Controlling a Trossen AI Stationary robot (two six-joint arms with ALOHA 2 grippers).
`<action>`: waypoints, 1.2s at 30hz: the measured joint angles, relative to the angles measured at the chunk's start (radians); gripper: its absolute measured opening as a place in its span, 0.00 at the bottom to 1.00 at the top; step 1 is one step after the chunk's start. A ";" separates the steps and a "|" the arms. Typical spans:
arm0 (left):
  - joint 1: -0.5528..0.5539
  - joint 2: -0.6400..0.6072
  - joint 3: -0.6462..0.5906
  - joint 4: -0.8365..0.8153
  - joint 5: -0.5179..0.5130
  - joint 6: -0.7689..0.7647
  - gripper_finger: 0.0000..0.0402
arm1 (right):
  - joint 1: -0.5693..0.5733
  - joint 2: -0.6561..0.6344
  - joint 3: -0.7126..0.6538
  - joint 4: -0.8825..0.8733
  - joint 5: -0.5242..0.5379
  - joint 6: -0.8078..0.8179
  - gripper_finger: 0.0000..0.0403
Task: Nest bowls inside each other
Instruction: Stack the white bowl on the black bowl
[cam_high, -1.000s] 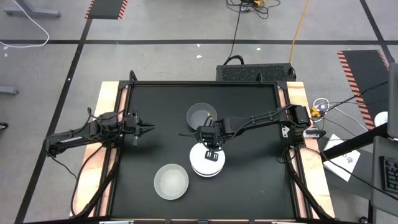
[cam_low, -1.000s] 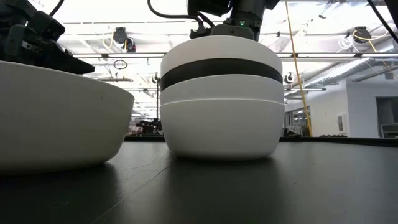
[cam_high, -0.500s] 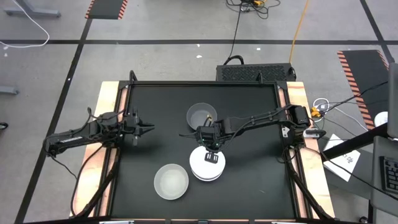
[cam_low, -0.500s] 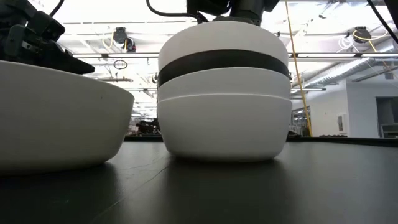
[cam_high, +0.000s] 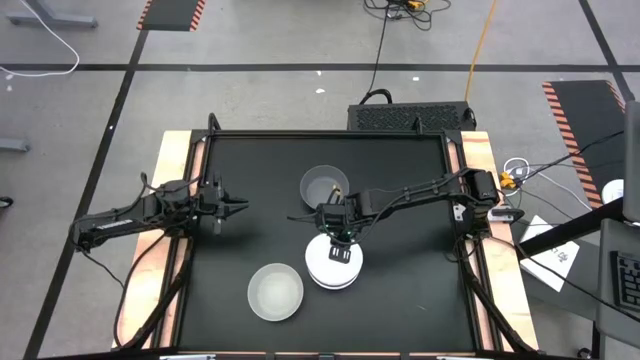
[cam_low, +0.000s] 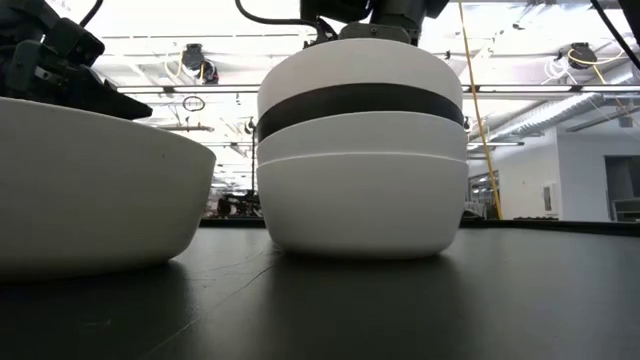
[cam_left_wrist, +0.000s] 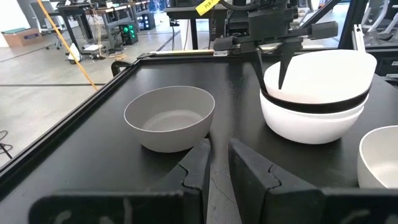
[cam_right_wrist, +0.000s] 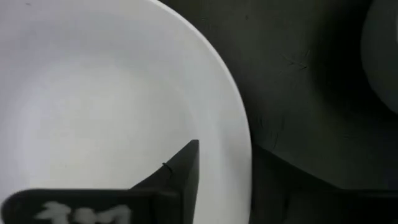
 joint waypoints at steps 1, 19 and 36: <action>0.000 0.000 0.000 0.000 0.000 0.000 0.15 | 0.000 0.000 0.000 0.004 0.000 0.000 0.31; 0.000 0.000 0.000 -0.002 0.000 0.000 0.15 | 0.000 -0.042 -0.001 0.024 0.057 0.015 0.60; 0.000 0.000 0.000 -0.003 0.000 0.000 0.15 | 0.000 -0.048 0.000 0.019 0.051 -0.011 0.60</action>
